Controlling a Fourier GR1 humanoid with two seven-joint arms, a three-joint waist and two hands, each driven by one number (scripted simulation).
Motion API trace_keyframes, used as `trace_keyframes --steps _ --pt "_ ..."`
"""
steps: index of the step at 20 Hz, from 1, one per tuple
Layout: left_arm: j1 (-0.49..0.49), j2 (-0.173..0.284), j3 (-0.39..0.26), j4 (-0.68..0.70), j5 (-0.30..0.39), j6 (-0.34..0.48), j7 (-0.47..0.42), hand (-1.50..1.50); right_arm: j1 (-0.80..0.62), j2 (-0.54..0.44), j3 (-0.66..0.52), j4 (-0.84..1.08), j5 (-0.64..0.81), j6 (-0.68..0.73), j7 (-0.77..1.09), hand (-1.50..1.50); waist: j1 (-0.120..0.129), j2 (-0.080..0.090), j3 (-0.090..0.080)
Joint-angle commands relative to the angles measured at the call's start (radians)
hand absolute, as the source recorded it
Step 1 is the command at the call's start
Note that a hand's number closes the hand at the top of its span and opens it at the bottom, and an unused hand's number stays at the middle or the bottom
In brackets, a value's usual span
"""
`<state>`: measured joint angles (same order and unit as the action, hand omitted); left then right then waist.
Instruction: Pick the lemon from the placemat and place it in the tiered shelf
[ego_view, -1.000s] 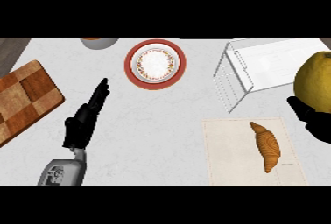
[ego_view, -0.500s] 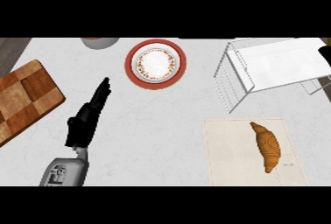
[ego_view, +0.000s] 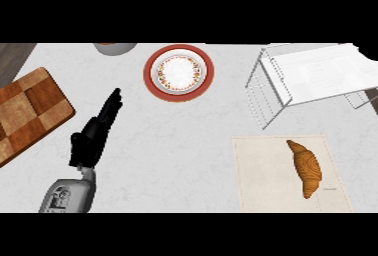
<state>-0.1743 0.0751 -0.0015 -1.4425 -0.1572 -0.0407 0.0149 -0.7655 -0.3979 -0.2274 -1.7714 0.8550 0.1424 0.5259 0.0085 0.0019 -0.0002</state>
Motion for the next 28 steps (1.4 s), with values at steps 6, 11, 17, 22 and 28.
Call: trace_keyframes --steps 6,11,17,22,28 --pt "0.02 -0.055 -0.054 -0.002 -0.055 0.053 -0.018 0.0 -0.019 -0.013 0.018 0.249 0.049 -0.22 -0.238 1.5 -0.001 0.0 0.0" --pt "-0.002 -0.027 -0.031 0.005 -0.021 0.008 0.011 0.0 -0.048 0.09 -0.095 0.338 -0.133 -0.339 -0.303 1.5 0.007 0.004 0.002" --pt "0.011 0.001 -0.01 -0.056 -0.003 -0.01 0.037 0.0 -0.091 0.031 -0.133 0.518 -0.204 -0.38 -0.431 1.5 0.003 -0.001 0.0" --pt "0.01 -0.013 0.004 -0.008 0.001 0.006 -0.004 0.0 -0.091 -0.03 -0.17 0.641 -0.273 -0.394 -0.565 1.5 0.0 0.0 0.0" --pt "0.043 -0.056 -0.047 -0.013 -0.04 0.04 -0.024 0.0 -0.085 -0.063 -0.133 0.748 -0.029 -0.55 -0.357 -1.5 0.003 0.001 0.0"
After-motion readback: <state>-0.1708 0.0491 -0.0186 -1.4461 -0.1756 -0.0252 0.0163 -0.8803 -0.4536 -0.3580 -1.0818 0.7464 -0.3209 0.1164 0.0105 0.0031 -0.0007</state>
